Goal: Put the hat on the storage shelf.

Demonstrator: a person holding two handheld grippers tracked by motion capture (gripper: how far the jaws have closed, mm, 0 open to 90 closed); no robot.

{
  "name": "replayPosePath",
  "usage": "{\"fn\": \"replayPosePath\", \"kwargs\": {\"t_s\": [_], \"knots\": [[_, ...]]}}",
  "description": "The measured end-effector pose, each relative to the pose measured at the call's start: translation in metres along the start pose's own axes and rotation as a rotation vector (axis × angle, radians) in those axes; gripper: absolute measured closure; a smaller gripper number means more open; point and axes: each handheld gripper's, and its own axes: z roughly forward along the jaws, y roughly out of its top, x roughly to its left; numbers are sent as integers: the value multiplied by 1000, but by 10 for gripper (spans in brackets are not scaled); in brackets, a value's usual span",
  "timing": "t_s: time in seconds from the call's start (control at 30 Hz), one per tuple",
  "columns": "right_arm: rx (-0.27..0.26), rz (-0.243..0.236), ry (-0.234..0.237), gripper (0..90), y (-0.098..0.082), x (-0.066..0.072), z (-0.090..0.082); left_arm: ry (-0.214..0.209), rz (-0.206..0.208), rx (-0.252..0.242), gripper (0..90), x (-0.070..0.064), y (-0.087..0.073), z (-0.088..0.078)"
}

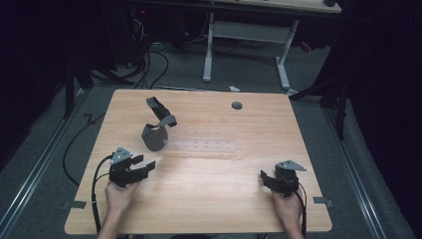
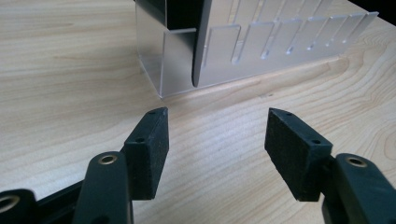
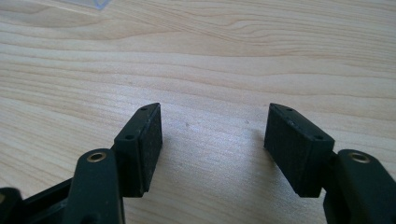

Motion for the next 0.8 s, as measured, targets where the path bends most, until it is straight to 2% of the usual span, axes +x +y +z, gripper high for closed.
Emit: {"fn": "replayPosePath", "kwargs": {"t_s": [0.07,0.17,0.23,0.27,0.3,0.33,0.5,0.57,0.63,0.8], "knots": [[0,0,0,371,0,0,0,5,10,8,400,-1,-5,0],[0,0,0,370,0,0,0,28,50,38,394,-1,-13,2],[0,-1,0,370,0,0,0,33,64,39,388,-1,-15,3],[0,0,-1,371,0,0,0,43,86,46,388,-1,-20,4],[0,-1,0,370,0,0,0,43,86,46,387,-1,-20,4],[0,1,-1,370,0,0,0,61,112,53,387,0,-25,6],[0,0,0,367,0,0,0,103,132,71,398,6,-35,9],[0,0,0,366,0,0,0,124,162,82,399,6,-39,11],[1,0,0,367,0,0,0,127,184,82,393,5,-42,11],[2,2,-2,364,0,1,0,129,182,83,369,4,-43,10]]}}
